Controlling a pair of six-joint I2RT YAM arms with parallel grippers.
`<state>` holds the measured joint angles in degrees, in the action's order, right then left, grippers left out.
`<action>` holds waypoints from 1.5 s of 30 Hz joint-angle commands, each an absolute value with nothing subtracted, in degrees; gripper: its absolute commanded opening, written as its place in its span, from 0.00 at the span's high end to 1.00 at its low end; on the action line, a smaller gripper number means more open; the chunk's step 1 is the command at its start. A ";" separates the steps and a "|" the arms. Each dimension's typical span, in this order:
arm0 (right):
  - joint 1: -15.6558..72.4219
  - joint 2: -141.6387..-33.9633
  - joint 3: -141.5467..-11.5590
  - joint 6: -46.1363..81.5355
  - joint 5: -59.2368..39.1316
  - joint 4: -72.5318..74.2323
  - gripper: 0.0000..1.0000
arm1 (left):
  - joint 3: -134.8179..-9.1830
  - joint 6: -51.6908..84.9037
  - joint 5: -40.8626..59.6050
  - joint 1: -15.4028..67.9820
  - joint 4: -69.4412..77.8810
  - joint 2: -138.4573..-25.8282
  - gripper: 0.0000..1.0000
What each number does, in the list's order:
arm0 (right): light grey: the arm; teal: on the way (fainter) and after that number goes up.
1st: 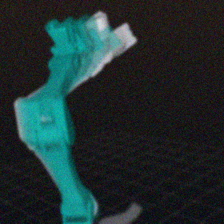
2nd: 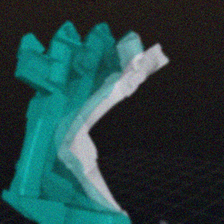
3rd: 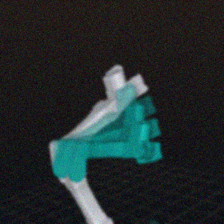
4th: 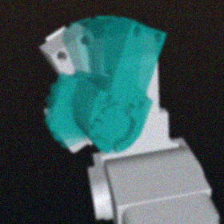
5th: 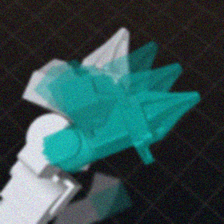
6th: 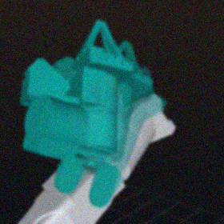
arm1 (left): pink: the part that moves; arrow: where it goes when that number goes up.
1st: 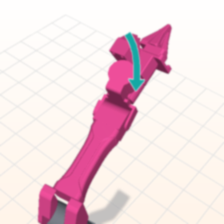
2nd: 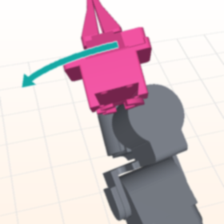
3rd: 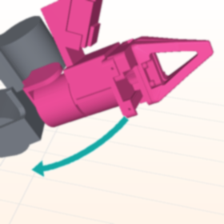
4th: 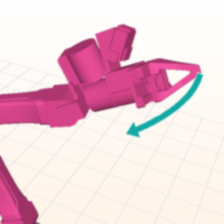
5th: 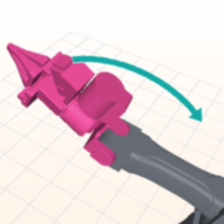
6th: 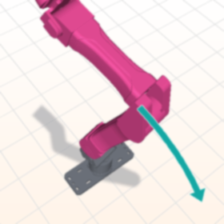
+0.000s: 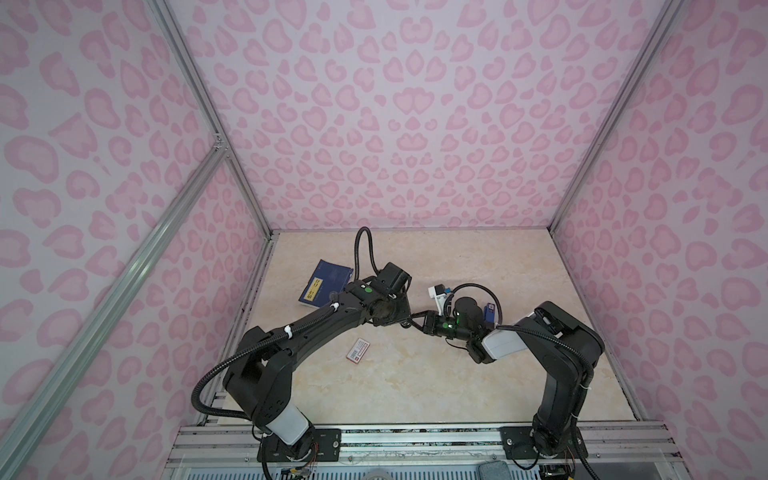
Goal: Load the staples into the stapler
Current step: 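Lift the stapler top with the left gripper, swinging it open away from the base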
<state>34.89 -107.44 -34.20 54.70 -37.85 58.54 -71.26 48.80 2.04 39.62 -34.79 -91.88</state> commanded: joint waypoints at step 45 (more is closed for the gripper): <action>34.76 -109.78 -32.37 47.61 -44.30 46.49 1.00 | -106.57 35.03 4.64 26.85 -41.76 -118.94 0.96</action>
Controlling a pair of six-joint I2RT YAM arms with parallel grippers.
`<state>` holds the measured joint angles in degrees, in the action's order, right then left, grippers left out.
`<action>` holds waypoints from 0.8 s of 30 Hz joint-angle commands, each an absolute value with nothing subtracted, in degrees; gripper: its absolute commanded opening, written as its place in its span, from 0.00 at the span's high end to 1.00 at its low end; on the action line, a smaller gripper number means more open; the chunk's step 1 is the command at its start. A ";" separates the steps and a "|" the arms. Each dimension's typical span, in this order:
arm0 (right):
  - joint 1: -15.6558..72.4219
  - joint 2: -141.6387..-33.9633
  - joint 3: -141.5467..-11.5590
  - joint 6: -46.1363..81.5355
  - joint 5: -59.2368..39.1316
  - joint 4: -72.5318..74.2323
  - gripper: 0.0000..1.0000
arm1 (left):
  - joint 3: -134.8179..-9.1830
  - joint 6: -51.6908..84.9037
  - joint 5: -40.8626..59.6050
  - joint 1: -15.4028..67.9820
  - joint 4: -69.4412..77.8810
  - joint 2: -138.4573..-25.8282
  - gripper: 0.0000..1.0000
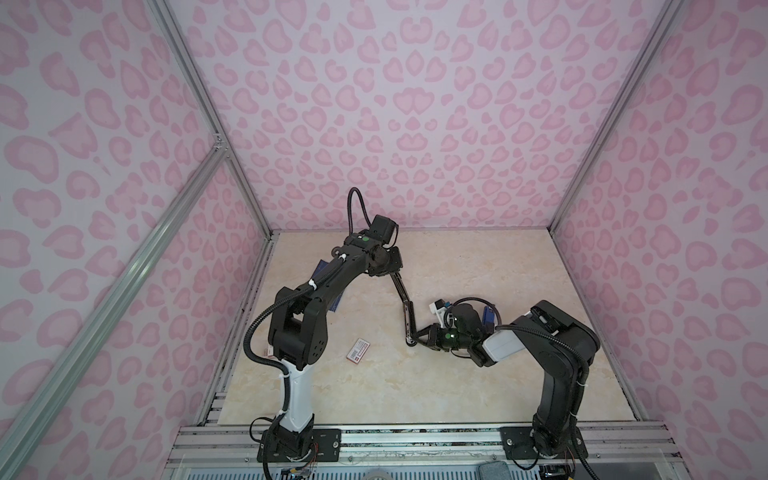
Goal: Load the staples into the stapler
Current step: 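Lift the stapler top with the left gripper, swinging it open away from the base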
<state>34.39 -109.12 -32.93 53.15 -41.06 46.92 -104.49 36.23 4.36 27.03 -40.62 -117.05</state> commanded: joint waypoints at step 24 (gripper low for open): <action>35.24 -110.56 -32.08 48.50 -44.10 47.06 1.00 | -122.93 31.64 5.41 24.00 -48.14 -136.05 0.96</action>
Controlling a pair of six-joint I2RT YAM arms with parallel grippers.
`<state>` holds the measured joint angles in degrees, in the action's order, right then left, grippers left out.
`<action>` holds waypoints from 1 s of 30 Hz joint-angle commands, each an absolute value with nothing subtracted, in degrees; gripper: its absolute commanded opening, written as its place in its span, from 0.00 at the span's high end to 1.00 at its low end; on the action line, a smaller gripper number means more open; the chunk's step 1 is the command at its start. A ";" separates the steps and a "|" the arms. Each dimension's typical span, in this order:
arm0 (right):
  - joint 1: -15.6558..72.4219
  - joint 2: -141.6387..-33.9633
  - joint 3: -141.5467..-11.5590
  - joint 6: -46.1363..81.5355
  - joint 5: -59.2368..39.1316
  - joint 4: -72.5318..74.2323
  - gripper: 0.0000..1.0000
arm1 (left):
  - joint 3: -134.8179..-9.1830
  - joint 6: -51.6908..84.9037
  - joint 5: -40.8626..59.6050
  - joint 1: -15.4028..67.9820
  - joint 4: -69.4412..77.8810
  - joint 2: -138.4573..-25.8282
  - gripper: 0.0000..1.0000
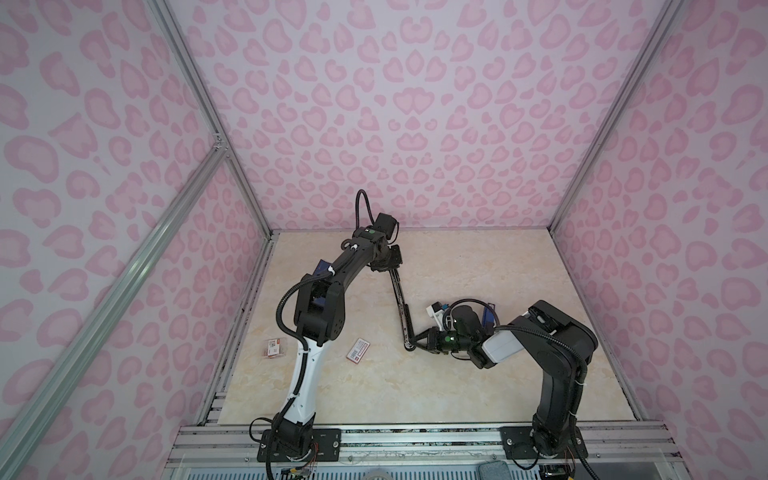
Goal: Load the staples into the stapler
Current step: 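Lift the stapler top with the left gripper, swinging it open away from the base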
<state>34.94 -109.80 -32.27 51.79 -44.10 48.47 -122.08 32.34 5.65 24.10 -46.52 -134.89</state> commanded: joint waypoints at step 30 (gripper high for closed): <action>33.97 -111.01 -31.99 50.53 -44.56 47.90 1.00 | -123.93 31.47 7.55 23.06 -48.40 -134.52 0.41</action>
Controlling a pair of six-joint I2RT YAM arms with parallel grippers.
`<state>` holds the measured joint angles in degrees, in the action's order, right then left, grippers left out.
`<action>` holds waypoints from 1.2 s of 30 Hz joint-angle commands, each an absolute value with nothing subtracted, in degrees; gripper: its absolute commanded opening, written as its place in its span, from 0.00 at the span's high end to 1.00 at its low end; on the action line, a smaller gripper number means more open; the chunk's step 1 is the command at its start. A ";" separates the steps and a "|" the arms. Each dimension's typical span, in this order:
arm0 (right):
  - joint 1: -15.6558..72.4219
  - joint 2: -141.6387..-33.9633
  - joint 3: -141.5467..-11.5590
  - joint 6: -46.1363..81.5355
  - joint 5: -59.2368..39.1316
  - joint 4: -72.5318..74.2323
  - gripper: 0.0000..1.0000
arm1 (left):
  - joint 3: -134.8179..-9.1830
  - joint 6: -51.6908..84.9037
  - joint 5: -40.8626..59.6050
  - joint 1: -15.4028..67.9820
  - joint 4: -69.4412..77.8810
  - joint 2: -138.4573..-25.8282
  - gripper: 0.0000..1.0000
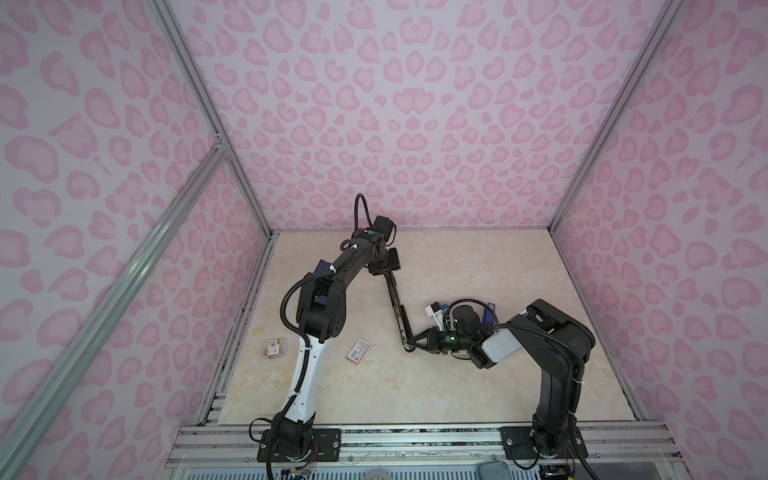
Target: Load the staples into the stapler
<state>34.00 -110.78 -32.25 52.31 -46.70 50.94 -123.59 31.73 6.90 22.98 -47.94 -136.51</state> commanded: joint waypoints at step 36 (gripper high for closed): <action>33.09 -114.43 -32.78 53.99 -45.77 52.03 1.00 | -60.12 51.23 11.03 34.62 -15.04 -97.84 0.38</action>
<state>33.10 -113.78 -33.21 55.24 -49.32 56.07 -59.90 49.17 10.50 34.30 -18.65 -96.71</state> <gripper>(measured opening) 0.069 0.629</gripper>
